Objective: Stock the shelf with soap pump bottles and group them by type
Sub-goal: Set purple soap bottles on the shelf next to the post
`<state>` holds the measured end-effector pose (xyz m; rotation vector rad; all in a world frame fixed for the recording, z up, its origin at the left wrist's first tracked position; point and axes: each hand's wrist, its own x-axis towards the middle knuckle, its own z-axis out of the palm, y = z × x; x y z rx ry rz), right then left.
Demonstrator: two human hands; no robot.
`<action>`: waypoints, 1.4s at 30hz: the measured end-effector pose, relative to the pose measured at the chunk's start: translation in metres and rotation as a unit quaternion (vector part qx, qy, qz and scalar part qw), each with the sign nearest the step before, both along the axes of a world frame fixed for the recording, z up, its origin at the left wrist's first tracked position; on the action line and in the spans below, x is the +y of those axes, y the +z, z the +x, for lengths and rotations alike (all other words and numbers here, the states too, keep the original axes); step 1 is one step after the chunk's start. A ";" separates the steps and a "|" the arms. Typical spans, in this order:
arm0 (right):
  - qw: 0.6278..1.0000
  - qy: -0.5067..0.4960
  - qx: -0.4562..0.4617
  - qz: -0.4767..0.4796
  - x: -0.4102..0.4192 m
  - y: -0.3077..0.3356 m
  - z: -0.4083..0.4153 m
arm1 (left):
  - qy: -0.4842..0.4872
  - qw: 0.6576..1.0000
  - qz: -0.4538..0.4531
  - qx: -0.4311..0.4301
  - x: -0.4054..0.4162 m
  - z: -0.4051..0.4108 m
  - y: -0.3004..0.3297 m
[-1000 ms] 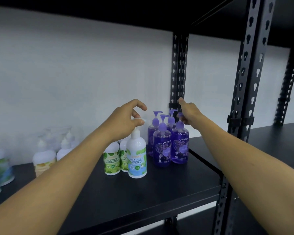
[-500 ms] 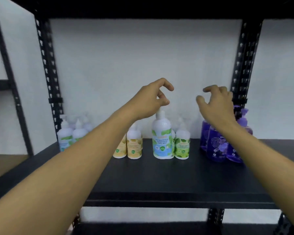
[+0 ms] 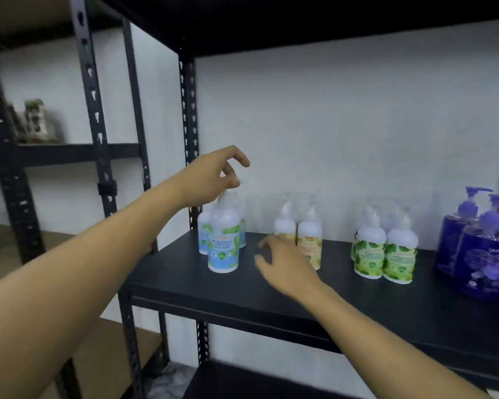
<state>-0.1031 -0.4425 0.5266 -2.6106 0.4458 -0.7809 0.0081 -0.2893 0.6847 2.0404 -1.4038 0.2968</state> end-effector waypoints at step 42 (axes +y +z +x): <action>0.959 -0.065 0.276 0.000 0.008 -0.053 0.116 | 0.008 0.998 0.018 0.056 0.013 0.150 -0.040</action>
